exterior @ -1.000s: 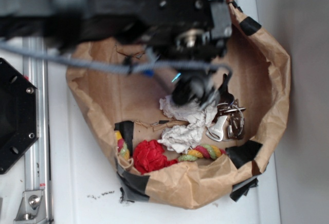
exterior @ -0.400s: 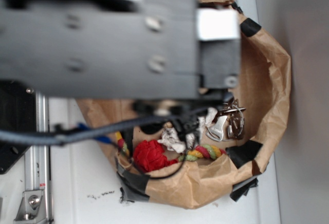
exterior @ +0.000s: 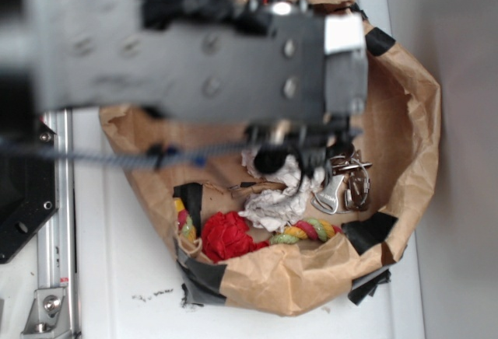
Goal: Grab the black box.
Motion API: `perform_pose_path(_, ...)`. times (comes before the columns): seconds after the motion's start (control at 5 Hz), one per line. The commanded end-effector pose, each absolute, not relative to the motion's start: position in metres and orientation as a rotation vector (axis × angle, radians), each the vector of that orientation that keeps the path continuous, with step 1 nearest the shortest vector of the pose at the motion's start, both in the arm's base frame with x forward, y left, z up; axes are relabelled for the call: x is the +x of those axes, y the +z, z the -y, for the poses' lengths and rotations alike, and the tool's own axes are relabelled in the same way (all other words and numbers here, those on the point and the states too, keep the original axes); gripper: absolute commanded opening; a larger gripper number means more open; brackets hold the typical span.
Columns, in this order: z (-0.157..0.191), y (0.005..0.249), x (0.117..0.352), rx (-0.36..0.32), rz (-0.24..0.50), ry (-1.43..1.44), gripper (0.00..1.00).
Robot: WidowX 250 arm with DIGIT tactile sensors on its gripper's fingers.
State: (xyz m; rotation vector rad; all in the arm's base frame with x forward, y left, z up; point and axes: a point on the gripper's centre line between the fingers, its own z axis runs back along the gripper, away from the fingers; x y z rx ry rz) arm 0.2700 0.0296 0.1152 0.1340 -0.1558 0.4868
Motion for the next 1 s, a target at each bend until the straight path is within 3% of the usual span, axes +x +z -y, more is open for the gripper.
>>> perform_pose_path(0.0,-0.054,0.07,0.294,0.175,0.289,0.472,1.0)
perform_pose_path(0.4,-0.082,0.061,0.309,0.208,0.288,0.577,1.0)
perform_pose_path(0.8,-0.092,0.063,0.306,0.199,0.287,0.569,1.0)
